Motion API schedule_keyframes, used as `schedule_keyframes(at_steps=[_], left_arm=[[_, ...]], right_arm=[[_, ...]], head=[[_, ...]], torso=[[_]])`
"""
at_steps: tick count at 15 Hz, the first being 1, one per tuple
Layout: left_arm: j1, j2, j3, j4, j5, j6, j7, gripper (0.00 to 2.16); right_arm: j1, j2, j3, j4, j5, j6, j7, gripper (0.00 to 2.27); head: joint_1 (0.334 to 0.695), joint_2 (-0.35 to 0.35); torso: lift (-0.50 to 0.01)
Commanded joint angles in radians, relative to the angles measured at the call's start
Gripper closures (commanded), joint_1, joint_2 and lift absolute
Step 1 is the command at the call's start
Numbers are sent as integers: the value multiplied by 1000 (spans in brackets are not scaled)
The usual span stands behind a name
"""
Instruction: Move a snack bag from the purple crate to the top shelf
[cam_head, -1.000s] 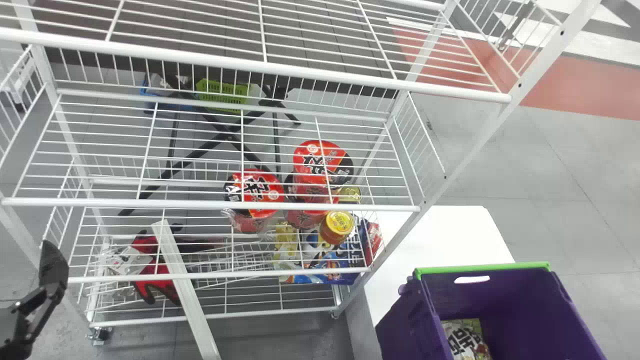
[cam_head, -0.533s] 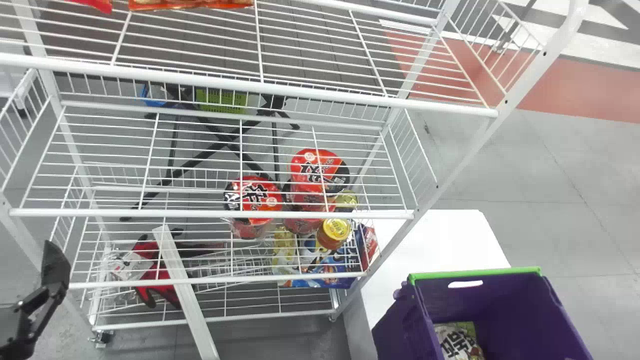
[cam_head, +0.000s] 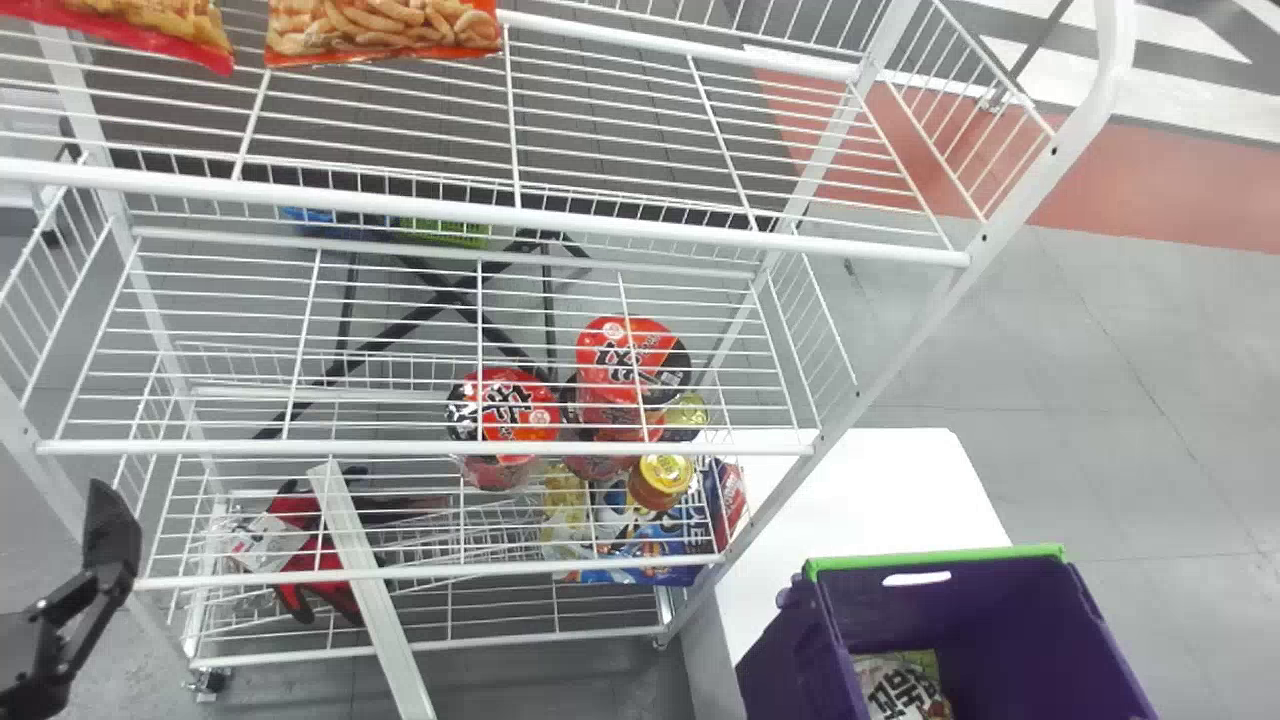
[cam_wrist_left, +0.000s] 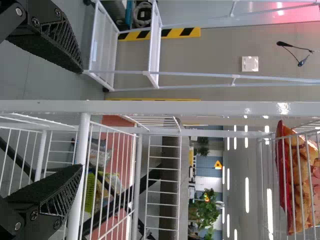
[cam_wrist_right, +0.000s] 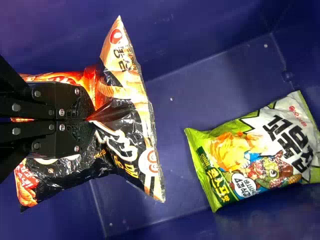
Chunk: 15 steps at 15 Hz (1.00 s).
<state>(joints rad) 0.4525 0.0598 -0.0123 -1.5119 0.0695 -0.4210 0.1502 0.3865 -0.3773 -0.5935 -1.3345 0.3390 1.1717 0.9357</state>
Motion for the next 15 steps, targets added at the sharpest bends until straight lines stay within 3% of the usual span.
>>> schedule_keyframes(at_steps=[1,15], left_arm=[[0,2,-5,1,1,0,0,147],[0,2,-14,-1,1,-3,2,147]], right_arm=[[0,0,-2,0,0,3,0,2159],[0,0,-3,0,2,6,0,2159]], head=[[695,-350],[695,-350]], torso=[[-249],[-192]])
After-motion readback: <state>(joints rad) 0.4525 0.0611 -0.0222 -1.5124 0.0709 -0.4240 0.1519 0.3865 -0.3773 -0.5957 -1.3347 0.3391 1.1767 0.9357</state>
